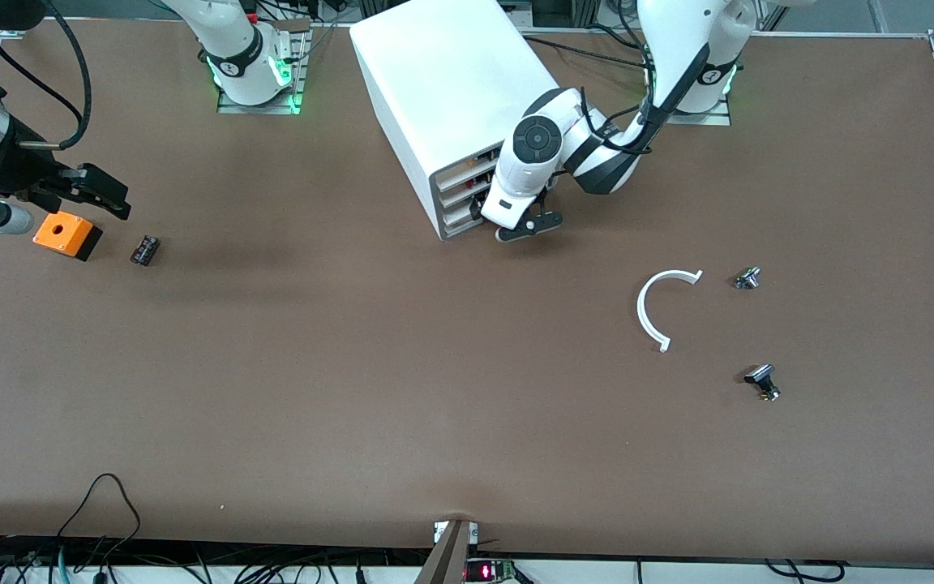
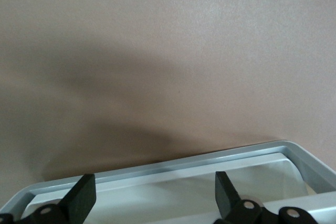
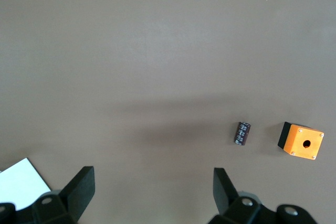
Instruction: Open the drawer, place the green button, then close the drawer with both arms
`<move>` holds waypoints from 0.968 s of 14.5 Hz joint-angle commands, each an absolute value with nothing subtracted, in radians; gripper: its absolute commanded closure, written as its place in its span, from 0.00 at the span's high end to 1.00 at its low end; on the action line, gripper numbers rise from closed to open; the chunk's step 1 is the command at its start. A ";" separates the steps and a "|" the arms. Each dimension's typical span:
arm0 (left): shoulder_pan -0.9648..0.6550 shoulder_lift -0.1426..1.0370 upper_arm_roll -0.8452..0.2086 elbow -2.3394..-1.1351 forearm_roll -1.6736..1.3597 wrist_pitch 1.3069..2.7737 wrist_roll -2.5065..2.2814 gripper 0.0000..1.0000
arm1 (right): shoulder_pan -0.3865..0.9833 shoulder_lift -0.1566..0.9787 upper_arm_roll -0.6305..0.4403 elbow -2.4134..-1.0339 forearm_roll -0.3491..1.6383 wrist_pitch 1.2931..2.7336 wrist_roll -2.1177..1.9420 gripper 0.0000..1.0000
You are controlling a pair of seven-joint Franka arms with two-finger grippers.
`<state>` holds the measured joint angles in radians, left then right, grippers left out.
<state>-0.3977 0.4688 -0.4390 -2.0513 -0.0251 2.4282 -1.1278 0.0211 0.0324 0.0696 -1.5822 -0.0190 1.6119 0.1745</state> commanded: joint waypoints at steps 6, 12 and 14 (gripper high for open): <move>-0.387 0.445 -0.459 -2.054 -0.049 2.385 -1.114 1.00 | 0.002 -0.031 0.078 -1.644 0.002 1.646 0.153 1.00; -0.246 0.430 -0.448 -1.766 0.082 1.969 -0.887 1.00 | 0.002 -0.018 0.080 -1.641 0.005 1.652 0.150 1.00; -0.210 0.428 -0.446 -1.657 0.159 1.828 -0.787 1.00 | 0.002 -0.017 0.078 -1.640 0.012 1.649 0.131 1.00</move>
